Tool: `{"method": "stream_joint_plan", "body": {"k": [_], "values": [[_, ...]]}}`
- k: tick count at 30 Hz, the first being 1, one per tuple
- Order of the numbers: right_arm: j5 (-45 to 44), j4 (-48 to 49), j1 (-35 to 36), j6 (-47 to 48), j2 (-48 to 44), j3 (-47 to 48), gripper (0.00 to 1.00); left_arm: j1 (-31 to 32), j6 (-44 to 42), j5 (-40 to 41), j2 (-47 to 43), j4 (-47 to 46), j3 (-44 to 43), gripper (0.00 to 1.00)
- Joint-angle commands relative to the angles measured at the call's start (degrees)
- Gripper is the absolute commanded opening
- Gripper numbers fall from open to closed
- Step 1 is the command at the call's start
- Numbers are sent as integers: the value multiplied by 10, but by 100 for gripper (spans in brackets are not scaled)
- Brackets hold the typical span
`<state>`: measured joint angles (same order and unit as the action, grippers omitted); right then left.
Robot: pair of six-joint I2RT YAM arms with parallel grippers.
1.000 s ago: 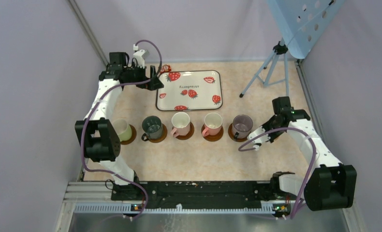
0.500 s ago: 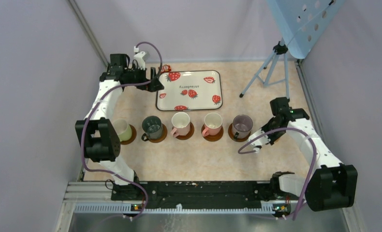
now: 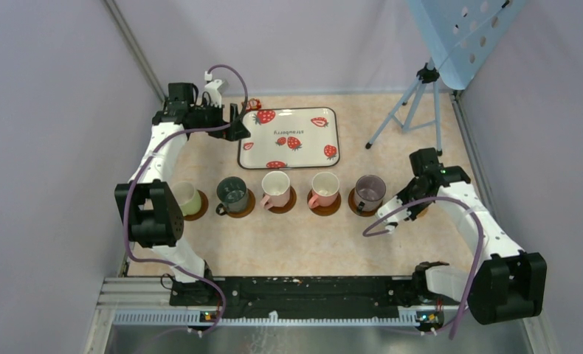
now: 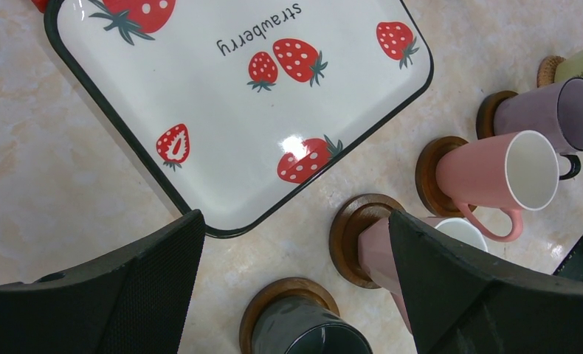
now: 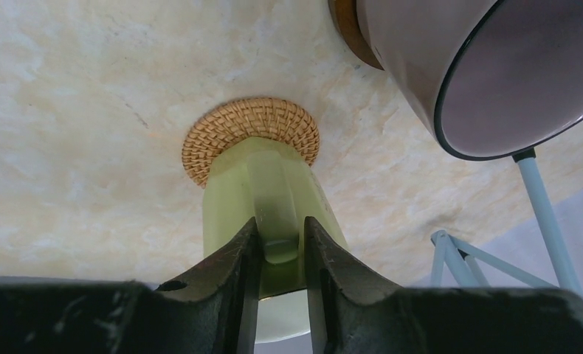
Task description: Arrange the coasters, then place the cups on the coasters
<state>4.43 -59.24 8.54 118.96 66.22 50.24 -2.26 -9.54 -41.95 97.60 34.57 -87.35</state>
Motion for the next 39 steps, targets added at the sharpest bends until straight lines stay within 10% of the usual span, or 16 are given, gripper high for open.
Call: {"method": "stream_joint_plan", "body": {"k": [1,25,39], "values": [[1,1,11,215,-16,6,27,-2,-12,-7,-30,-17,4,99],[48,-72,13,190,-71,6,47,-4,-24,-14,-21,-4,-13,99],[229,-135,32,-189,38,280,52,-4,-23,-24,-3,9,-36,99]]}}
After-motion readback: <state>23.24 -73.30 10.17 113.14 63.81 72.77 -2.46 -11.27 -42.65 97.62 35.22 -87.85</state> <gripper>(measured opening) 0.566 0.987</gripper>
